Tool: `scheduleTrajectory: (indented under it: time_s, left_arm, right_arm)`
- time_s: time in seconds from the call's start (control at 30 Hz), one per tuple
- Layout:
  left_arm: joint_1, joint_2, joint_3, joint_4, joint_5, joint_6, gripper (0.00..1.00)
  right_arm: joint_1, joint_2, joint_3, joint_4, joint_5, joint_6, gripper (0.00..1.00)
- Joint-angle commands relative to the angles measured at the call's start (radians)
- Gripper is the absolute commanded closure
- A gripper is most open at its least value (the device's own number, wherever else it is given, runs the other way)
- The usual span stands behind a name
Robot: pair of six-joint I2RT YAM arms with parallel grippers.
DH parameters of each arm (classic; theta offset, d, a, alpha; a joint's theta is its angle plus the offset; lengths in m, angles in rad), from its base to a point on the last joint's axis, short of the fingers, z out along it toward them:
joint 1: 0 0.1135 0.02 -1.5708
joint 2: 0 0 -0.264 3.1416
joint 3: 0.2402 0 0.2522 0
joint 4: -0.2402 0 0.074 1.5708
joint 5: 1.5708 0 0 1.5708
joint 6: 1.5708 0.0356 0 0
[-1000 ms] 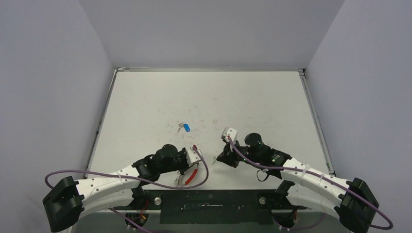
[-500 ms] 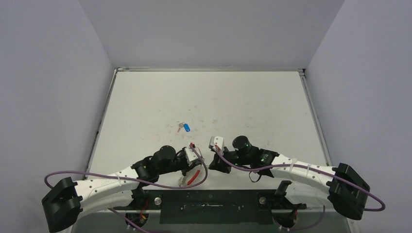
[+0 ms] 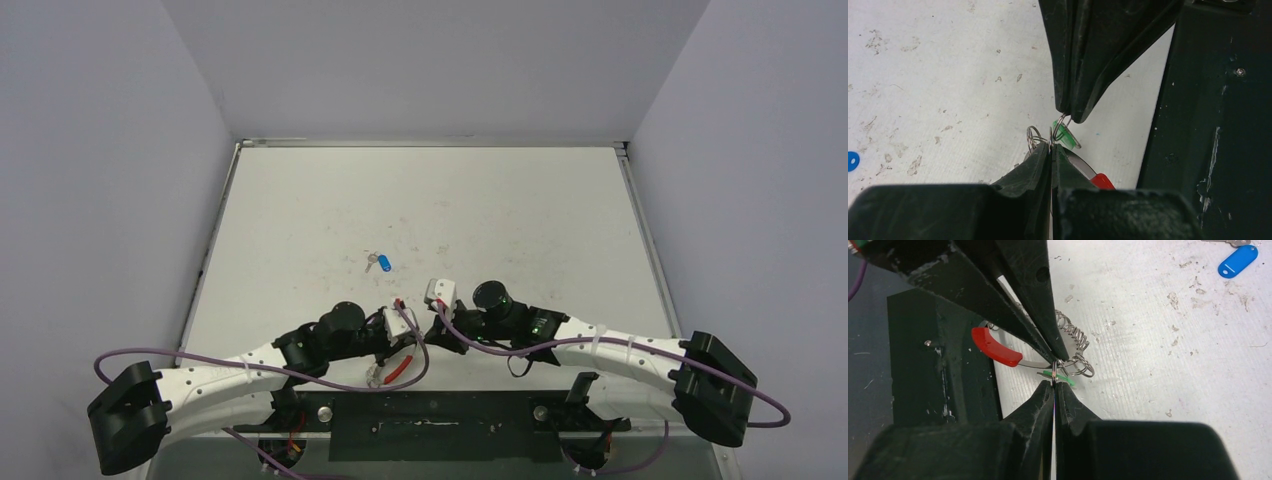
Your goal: Put the keys on the keyring
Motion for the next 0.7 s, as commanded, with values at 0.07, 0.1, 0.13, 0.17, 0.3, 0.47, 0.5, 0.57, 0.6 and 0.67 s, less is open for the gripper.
scheduleTrajectory:
  time_s: [0.07,0.1,0.13,0.17,0.3,0.47,0.5,0.57,0.6,0.67]
  left_arm:
    - [-0.017,-0.005,0.014,0.048,0.014,-0.007,1.00]
    - [-0.018,-0.006,0.014,0.046,0.012,-0.007,1.00]
    - [-0.019,-0.006,0.015,0.044,0.010,-0.007,1.00]
    - [-0.021,-0.004,0.015,0.044,0.008,-0.007,1.00]
    - [-0.024,-0.007,0.015,0.042,0.002,-0.007,1.00]
    - [-0.028,-0.009,0.017,0.037,-0.002,-0.004,1.00]
    - [-0.029,-0.009,0.017,0.037,-0.002,-0.004,1.00]
    - [-0.030,-0.011,0.017,0.036,-0.002,0.001,1.00]
    - [-0.031,-0.011,0.017,0.034,-0.001,0.002,1.00]
    - [-0.033,-0.012,0.017,0.030,0.006,0.010,1.00]
  right_arm:
    - [0.004,0.029,0.049,0.074,0.034,-0.004,1.00]
    - [0.005,0.033,0.050,0.073,0.037,-0.004,1.00]
    - [0.005,0.036,0.051,0.070,0.042,-0.004,1.00]
    - [0.005,0.039,0.051,0.068,0.048,-0.004,1.00]
    - [0.004,0.044,0.048,0.057,0.072,0.018,1.00]
    - [0.004,0.043,0.037,0.054,0.101,0.021,1.00]
    - [0.002,0.044,0.035,0.054,0.104,0.022,1.00]
    - [0.001,0.049,0.035,0.055,0.106,0.025,1.00]
    - [0.001,0.050,0.033,0.057,0.106,0.027,1.00]
    - [0.001,0.055,0.034,0.060,0.104,0.030,1.00]
